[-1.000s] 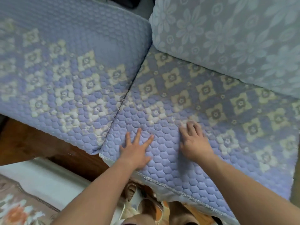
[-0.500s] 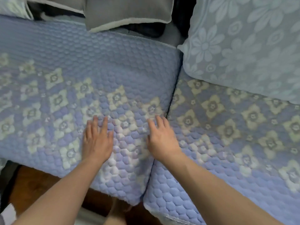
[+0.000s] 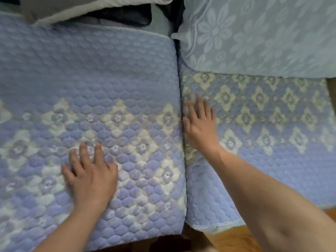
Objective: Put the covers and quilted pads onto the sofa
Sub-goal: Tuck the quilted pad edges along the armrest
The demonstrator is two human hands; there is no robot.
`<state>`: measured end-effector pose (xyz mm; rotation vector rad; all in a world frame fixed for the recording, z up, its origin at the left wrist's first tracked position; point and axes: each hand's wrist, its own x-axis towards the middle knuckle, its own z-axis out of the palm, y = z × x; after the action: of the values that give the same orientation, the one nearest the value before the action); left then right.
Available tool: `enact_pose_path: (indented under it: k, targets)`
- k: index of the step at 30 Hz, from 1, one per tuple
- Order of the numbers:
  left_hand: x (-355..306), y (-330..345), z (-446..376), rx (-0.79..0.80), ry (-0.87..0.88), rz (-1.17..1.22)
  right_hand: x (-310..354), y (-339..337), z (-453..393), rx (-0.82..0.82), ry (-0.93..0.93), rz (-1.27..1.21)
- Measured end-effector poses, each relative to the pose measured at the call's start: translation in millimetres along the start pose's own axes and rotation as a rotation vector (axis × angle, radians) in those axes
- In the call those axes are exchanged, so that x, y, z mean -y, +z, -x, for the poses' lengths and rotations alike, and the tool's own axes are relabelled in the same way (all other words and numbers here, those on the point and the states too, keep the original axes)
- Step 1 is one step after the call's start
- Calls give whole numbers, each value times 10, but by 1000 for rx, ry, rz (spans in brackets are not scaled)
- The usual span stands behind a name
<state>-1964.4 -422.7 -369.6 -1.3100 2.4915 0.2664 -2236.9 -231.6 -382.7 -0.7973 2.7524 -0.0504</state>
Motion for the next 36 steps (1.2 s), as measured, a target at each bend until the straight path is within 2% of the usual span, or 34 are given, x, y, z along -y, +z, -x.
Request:
enact_pose_path:
  k: [2, 4, 6, 7, 8, 9, 11, 14, 15, 17, 20, 23, 24, 25, 26, 28, 29, 30, 31, 34, 35, 36]
  targets:
    - [-80, -84, 13, -30, 44, 36, -722, 37, 486, 26, 255, 8]
    - [-232, -128, 61, -35, 145, 8, -1407, 38, 1041, -12, 703, -71]
    - [-487, -114, 137, -6, 322, -16, -1790, 11, 1417, -33, 1066, -145]
    - [-682, -91, 179, 14, 429, -4, -1871, 8, 1452, -23, 1149, -165]
    - [-916, -50, 235, 28, 551, 7, -1911, 8, 1411, -24, 1145, -159]
    - [-1181, 8, 302, 36, 676, 17, -1917, 5, 1303, -53, 1059, -145]
    - [-1743, 143, 426, 46, 873, 33, -1810, 11, 944, -142, 751, -110]
    - [-2561, 320, 651, 75, 1049, 4, -1622, 4, 361, -138, 319, -77]
    - [-2810, 389, 723, 68, 1094, -13, -1671, 4, 254, -121, 234, -72]
    - [-3287, 532, 868, 42, 1171, -37, -2116, 18, 288, -117, 208, -87]
    - [-3862, 747, 1042, 29, 1212, -94, -3528, 50, 858, -106, 460, -62]
    - [-4183, 924, 1182, 23, 1177, -186, -5057, -28, 1789, -119, 1030, -144]
    - [-4257, 963, 1249, 25, 1172, -198, -5321, -104, 2043, -109, 1232, -194]
    - [-4335, 988, 1330, 29, 1187, -210, -5428, -147, 2200, -102, 1338, -213]
    - [-4421, 1016, 1431, 32, 1224, -223, -5395, -150, 2282, -127, 1312, -192]
    - [-4596, 1065, 1670, 52, 1314, -246, -5188, -14, 2351, -176, 995, -176]
    - [-4677, 1095, 1786, 71, 1355, -261, -5052, 55, 2369, -137, 846, -197]
    - [-4736, 1147, 1896, 91, 1398, -284, -5042, 161, 2432, -109, 798, -224]
    - [-4756, 1195, 2004, 104, 1444, -320, -5080, 214, 2490, -107, 894, -300]
    - [-4744, 1228, 2216, 179, 1539, -390, -5258, 181, 2590, -82, 1505, -569]
    - [-4736, 1192, 2267, 236, 1559, -402, -5164, 92, 2531, -85, 1539, -531]
    - [-4719, 1159, 2306, 298, 1600, -431, -4965, -2, 2408, -136, 1446, -422]
